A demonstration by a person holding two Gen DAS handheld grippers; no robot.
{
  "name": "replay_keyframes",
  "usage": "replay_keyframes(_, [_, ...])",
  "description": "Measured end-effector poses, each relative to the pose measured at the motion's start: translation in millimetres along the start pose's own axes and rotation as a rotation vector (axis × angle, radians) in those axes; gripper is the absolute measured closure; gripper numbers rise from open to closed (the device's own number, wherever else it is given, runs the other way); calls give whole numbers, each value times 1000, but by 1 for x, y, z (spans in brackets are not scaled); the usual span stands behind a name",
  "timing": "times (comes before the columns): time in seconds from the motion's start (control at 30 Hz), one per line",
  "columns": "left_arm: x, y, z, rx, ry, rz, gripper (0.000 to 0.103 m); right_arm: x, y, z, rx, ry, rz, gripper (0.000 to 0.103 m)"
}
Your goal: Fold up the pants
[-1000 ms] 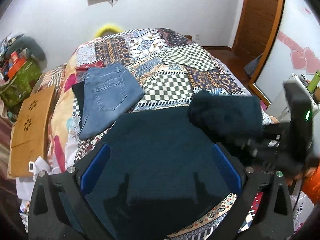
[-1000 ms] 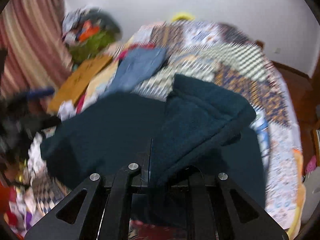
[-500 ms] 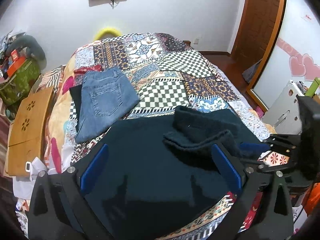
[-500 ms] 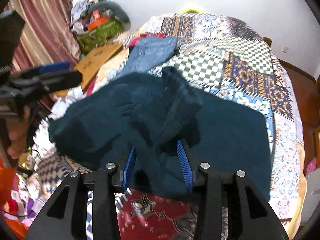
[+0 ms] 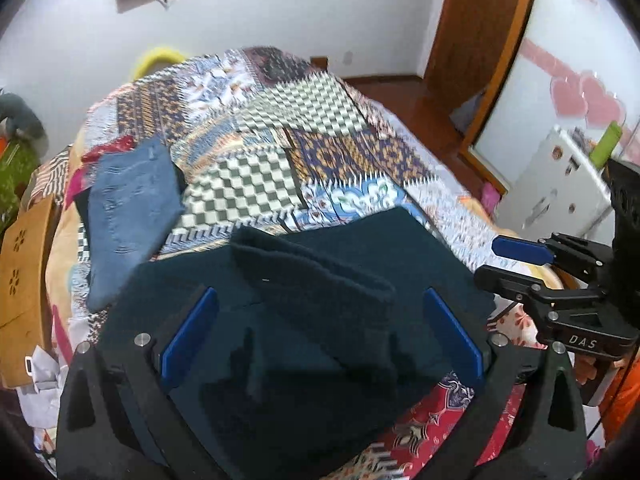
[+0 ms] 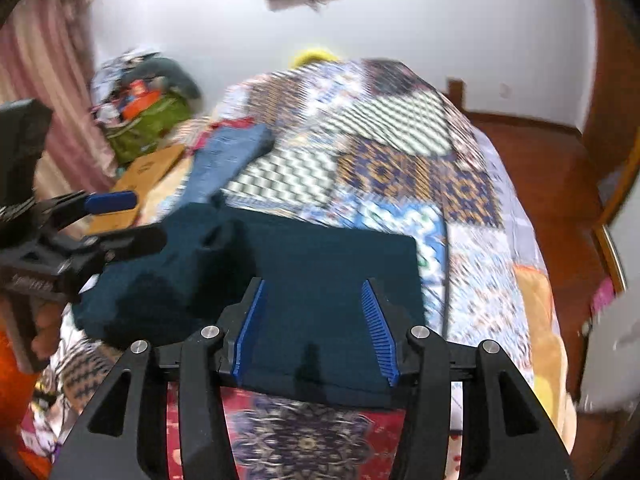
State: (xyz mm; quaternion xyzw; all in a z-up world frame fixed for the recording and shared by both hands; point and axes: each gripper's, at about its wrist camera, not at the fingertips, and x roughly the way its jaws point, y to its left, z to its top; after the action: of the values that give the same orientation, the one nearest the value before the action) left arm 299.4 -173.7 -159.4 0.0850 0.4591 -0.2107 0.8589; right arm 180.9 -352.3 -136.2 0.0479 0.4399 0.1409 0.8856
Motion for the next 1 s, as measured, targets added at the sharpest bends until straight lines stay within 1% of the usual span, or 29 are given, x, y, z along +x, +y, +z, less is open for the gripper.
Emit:
replay_keyframes(0.13, [20,-4,-7,2,34,48,0,18,-5,-11,10,58,-15,58])
replay_keyframes(0.2, [20,1,-13,-1,30,63,3,22,-5,-16,-1,77,-11,58])
replay_keyframes(0.23, [17,4,-17,3,24,70,7,23,-6,-19,-11,83,-14,58])
replay_keyframes(0.3, [10,11,-27,12,22,94,10,24,-3,-22,-26,88,-23,57])
replay_keyframes(0.37, [3,18,-36,18,18,131,10,22,-4,-24,-33,88,-19,58])
replay_keyframes(0.4, [-1,26,-44,17,27,155,10,21,-4,-25,-34,87,-18,58])
replay_keyframes(0.47, [-5,39,-56,4,52,181,10,20,-3,-24,-29,82,-12,58])
replay_keyframes(0.57, [-11,55,-66,-23,68,195,10,21,-2,-18,-11,68,5,57])
replay_keyframes(0.67, [-22,58,-58,-38,30,192,10,23,3,-10,-5,60,19,57])
replay_keyframes(0.77, [-25,53,-43,-40,-12,158,9,26,13,-1,-25,45,24,57])
replay_keyframes(0.83, [-17,47,-31,-32,-25,129,8,31,19,5,-34,45,34,57])
replay_keyframes(0.87, [-9,44,-25,-28,-18,128,8,34,21,8,-35,48,44,55])
replay_keyframes(0.9, [-3,43,-22,-26,-11,129,7,37,21,10,-34,50,49,47])
replay_keyframes(0.93, [9,43,-18,-21,10,124,7,43,21,13,-35,49,49,42])
replay_keyframes(0.97, [20,42,-16,-16,35,125,8,47,20,14,-38,50,40,39])
replay_keyframes(1.0, [36,44,-16,-16,76,143,8,52,20,15,-42,58,25,38])
